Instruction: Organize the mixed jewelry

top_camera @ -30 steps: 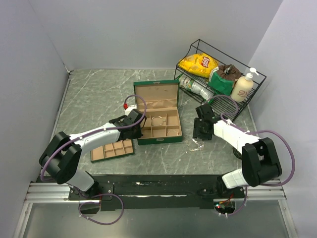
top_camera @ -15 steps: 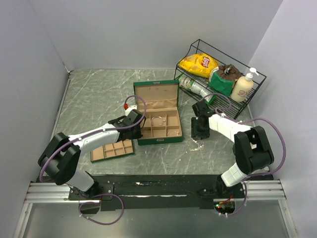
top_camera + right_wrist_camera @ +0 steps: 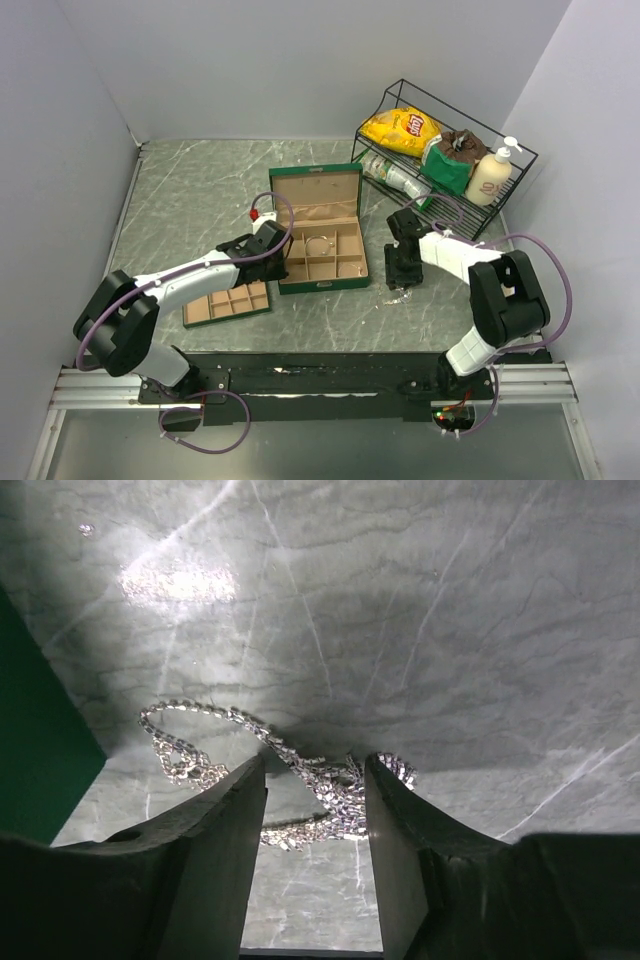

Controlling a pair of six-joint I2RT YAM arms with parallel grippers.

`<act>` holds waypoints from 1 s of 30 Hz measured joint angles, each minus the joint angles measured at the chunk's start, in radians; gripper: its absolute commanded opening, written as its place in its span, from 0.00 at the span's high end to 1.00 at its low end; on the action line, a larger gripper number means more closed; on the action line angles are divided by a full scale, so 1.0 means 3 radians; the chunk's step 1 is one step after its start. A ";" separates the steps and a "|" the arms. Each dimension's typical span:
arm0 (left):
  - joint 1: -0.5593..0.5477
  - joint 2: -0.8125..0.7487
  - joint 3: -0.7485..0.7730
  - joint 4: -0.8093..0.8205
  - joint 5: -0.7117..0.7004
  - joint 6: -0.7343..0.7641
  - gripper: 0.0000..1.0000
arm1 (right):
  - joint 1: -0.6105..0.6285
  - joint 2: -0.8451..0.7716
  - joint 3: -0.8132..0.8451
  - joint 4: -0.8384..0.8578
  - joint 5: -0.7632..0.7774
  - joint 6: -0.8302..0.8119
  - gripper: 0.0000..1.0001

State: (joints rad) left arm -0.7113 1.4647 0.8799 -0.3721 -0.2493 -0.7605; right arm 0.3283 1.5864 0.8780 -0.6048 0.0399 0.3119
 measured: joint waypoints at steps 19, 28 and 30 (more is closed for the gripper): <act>-0.0019 -0.0533 -0.0001 0.0022 0.0020 0.0075 0.62 | -0.0004 0.0155 0.0163 -0.0134 -0.0013 -0.0122 0.85; -0.0019 -0.0628 0.0004 -0.0029 -0.0038 0.0151 0.61 | -0.0004 0.0173 0.0202 -0.0189 -0.0036 -0.0172 1.00; -0.0019 -0.0628 0.0004 -0.0047 -0.0043 0.0169 0.60 | -0.0003 0.0172 0.0202 -0.0189 -0.0034 -0.0175 1.00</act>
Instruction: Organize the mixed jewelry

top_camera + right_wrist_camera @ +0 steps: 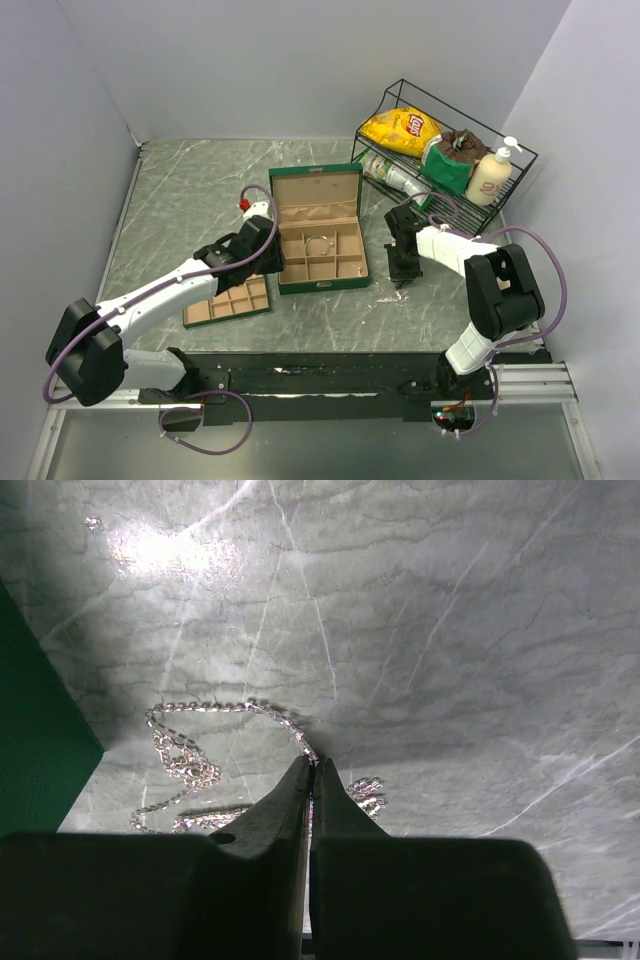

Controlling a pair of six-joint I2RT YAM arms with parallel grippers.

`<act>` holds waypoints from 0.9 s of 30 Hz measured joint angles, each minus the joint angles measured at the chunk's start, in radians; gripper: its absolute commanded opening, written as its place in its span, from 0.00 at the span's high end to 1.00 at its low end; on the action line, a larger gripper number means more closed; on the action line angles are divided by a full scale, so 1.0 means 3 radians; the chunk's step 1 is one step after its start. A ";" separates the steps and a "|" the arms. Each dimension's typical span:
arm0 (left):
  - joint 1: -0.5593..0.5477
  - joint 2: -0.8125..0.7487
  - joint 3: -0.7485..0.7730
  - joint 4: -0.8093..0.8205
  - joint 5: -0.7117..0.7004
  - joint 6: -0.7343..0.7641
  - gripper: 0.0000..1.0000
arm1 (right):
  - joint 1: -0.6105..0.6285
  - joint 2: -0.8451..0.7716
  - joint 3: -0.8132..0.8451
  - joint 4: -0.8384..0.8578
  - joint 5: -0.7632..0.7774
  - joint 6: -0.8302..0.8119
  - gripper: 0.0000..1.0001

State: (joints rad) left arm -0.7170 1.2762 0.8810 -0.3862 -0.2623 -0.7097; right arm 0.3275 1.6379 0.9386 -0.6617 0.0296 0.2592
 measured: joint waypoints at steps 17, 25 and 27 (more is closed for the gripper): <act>0.0113 0.0000 0.0271 0.0018 -0.0141 0.0474 0.32 | 0.0272 -0.0687 0.0323 -0.0306 0.0071 -0.0043 0.99; 0.0724 0.0000 0.0589 0.0083 0.0141 0.0876 0.22 | 0.0473 -0.0838 0.0757 -0.0636 0.0223 -0.0139 0.98; 0.0806 0.0000 0.0600 0.0135 0.0188 0.0977 0.20 | 0.0524 -0.0860 0.0852 -0.0707 0.0251 -0.0159 0.98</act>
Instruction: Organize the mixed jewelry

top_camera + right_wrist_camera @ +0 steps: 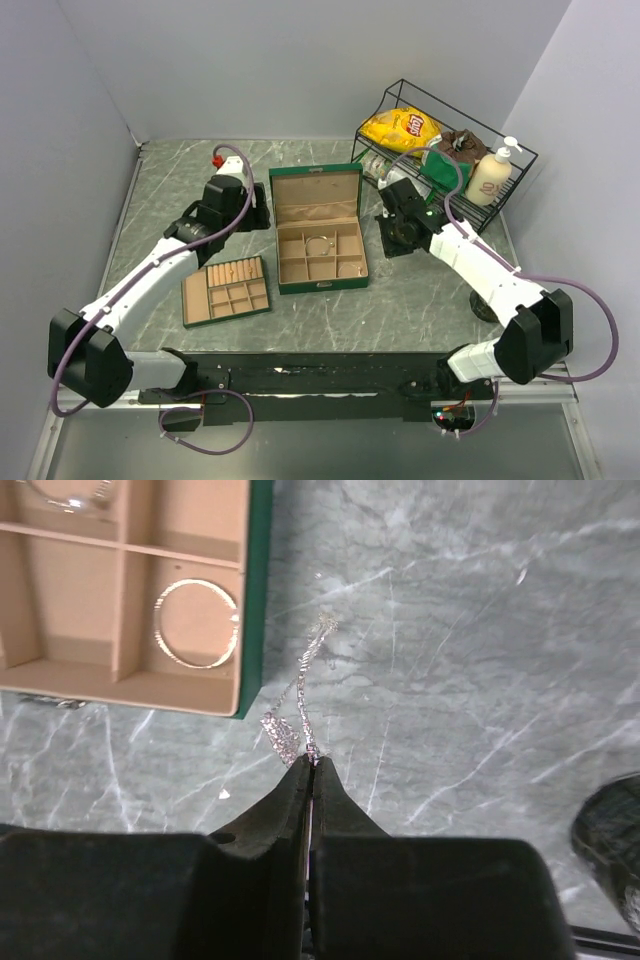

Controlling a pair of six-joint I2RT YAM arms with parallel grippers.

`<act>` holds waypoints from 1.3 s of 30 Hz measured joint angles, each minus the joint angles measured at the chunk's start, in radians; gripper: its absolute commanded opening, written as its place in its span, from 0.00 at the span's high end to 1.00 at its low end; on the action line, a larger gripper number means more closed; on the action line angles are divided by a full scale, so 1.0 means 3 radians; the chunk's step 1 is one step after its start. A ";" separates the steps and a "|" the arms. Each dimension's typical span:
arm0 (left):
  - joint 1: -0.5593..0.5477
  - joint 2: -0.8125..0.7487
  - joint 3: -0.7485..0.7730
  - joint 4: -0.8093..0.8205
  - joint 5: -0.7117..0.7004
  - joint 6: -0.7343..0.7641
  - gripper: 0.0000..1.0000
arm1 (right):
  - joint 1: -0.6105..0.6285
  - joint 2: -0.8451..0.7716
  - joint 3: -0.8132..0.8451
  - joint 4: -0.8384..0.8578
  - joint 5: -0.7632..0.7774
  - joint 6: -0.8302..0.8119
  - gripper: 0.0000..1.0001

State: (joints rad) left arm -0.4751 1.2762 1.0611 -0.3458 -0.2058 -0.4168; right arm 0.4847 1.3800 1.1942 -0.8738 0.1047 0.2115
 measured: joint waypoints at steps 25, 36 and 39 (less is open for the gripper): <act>0.0210 0.0146 -0.0210 0.0248 -0.0109 0.0275 0.17 | 0.0397 0.1088 0.1967 -0.0217 -0.0134 -0.0230 0.98; 0.0212 0.0270 -0.0209 0.0198 -0.0271 0.0303 0.17 | 0.0415 0.1661 0.2678 -0.0224 -0.0165 -0.0306 0.96; 0.0212 0.0275 -0.0209 0.0161 -0.0270 0.0303 0.17 | 0.0415 0.1692 0.2725 -0.0212 -0.0131 -0.0313 0.96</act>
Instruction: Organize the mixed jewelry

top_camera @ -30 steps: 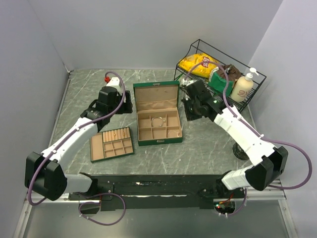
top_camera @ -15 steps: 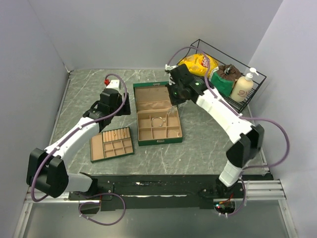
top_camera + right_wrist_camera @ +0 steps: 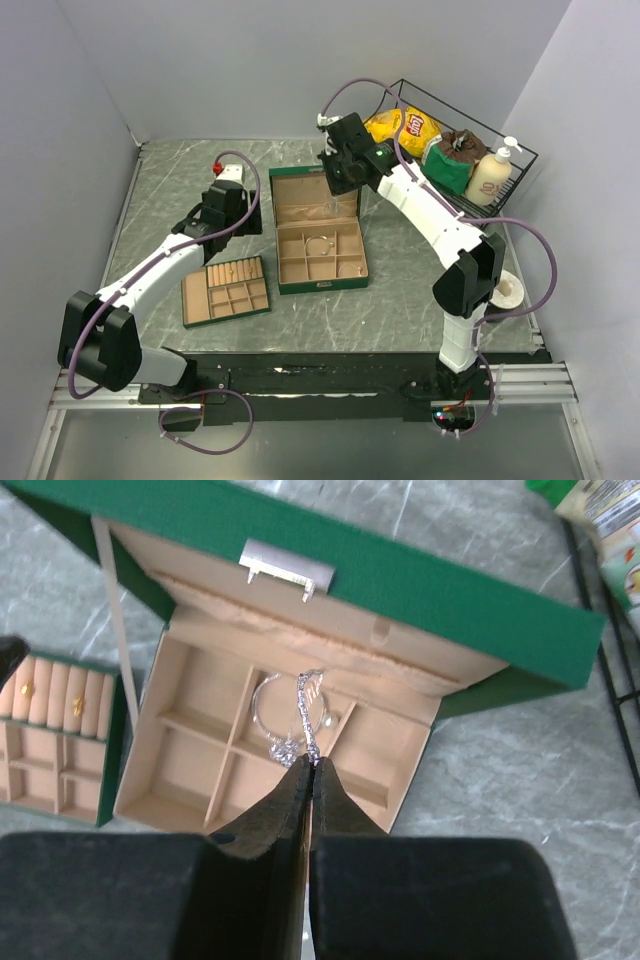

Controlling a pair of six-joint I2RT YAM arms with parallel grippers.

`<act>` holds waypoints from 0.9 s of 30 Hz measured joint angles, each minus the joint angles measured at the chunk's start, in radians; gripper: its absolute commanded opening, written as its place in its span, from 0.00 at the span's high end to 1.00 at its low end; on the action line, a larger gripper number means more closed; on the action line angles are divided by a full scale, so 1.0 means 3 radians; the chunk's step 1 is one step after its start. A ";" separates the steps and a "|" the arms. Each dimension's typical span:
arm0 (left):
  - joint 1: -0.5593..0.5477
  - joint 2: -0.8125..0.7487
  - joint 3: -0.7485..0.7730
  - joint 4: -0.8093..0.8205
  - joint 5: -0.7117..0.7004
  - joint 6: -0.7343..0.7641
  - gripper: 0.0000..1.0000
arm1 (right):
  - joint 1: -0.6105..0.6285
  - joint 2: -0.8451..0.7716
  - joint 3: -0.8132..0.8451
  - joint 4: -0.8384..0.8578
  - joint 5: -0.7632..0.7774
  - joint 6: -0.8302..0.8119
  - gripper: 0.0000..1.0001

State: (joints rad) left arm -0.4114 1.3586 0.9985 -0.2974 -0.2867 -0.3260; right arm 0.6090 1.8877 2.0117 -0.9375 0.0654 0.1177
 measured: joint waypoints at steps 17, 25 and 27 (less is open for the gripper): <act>0.0000 0.0009 0.0001 -0.0003 0.0003 0.0000 0.17 | -0.0205 0.0235 0.0038 0.0277 0.0153 0.0089 0.95; 0.0000 0.0088 0.0001 -0.0013 0.0008 0.0001 0.17 | -0.0329 0.0284 0.0013 0.0312 0.0160 0.0154 0.95; 0.0000 0.0099 0.0001 -0.0017 0.0013 0.0001 0.17 | -0.0361 0.0282 -0.0056 0.0346 0.0168 0.0183 0.95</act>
State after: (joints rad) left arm -0.4114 1.3884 0.9989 -0.3023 -0.2829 -0.3256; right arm 0.5007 1.9724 1.9949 -0.8337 0.1158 0.1726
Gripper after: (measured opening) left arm 0.829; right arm 0.054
